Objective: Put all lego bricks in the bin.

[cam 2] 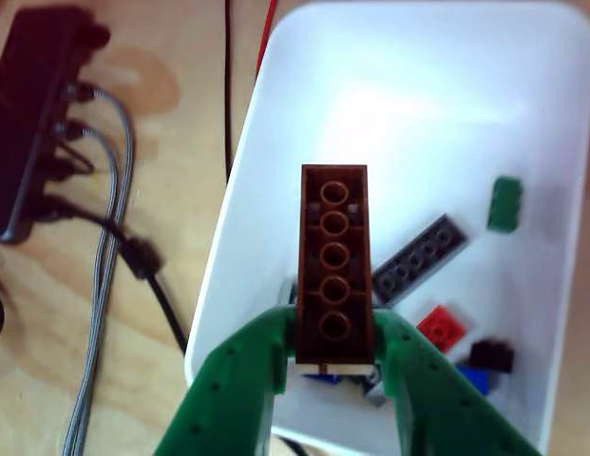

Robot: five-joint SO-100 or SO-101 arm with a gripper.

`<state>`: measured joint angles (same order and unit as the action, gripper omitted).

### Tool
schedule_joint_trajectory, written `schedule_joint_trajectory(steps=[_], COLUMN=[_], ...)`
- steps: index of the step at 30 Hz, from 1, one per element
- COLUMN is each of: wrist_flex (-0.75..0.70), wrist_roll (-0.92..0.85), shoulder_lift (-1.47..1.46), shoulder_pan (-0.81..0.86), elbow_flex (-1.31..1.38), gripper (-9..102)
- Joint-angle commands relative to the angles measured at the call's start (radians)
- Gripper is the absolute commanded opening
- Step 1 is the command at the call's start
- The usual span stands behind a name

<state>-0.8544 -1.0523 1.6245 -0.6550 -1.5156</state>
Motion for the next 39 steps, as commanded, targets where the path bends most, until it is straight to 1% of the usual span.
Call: schedule_joint_trajectory(steps=[1,4,7,8,10,11,12,14,15,16,17,19,21,22,26,28,33,39], wrist_flex=[-0.009,0.005,-0.023,-0.021,0.002,0.043,0.143,0.393,0.529,0.643,0.709,0.747,0.839,0.850,0.985,1.020,1.020,1.006], wrist_roll=[0.195,0.281,0.301,0.262,0.095,0.006,-0.080,-0.252,-0.305,-0.333,-0.337,-0.316,-0.308,-0.299,-0.288,-0.284,-0.282,-0.276], shoulder_lift=[-0.003,0.041,0.120,0.160,0.227,0.249,0.265,0.265,0.253,0.227,0.196,0.133,0.071,0.043,-0.077,-0.138,-0.287,-0.393], shoulder_pan=[0.006,0.091,0.258,0.336,0.517,0.617,0.707,0.839,0.877,0.899,0.910,0.920,0.936,0.942,0.943,0.930,0.910,0.876], elbow_flex=[0.112,0.112,0.091,0.041,-0.110,-0.199,-0.322,-0.574,-0.680,-0.755,-0.785,-0.776,-0.773,-0.755,-0.709,-0.666,-0.543,-0.419], gripper=[23,27,27,27,26,25,25,25,25,25,25,25,25,25,24,24,23,22])
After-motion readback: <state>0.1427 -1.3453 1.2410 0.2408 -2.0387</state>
